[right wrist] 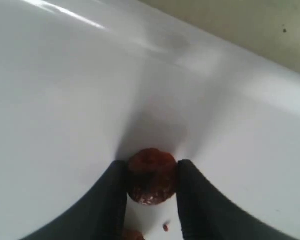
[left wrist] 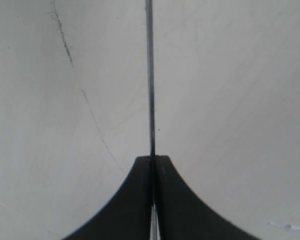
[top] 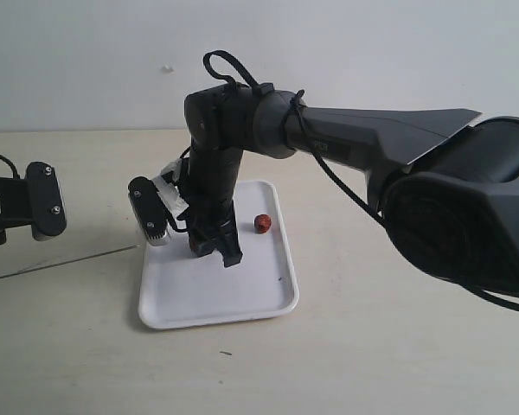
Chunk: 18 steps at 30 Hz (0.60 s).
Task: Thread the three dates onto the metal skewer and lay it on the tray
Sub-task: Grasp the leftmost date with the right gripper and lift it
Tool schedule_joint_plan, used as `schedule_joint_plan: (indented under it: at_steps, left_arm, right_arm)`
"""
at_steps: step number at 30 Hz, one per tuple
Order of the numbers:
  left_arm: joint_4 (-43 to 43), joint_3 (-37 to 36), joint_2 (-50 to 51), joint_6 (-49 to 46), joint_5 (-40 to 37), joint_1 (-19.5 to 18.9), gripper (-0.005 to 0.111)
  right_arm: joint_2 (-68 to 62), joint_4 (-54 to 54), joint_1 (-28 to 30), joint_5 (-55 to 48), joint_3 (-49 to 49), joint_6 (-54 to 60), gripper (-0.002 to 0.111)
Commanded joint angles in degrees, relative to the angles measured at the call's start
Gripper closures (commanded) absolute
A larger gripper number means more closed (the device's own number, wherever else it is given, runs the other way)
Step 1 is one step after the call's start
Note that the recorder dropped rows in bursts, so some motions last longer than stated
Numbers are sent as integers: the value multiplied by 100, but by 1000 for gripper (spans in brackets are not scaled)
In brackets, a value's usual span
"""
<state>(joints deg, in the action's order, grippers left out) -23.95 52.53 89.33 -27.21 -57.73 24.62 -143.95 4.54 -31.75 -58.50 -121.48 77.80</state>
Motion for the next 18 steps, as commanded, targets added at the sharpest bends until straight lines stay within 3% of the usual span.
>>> schedule_joint_plan:
  at_steps: [1,18]
  left_arm:
    - [44,-18,-1,16,3,-13,107]
    - [74,-18,-1,16,150,-13,107]
  right_arm:
    - [4,-12,7,-28,-25,-69,76]
    - [216,-53,7,-28,-25,-492,76]
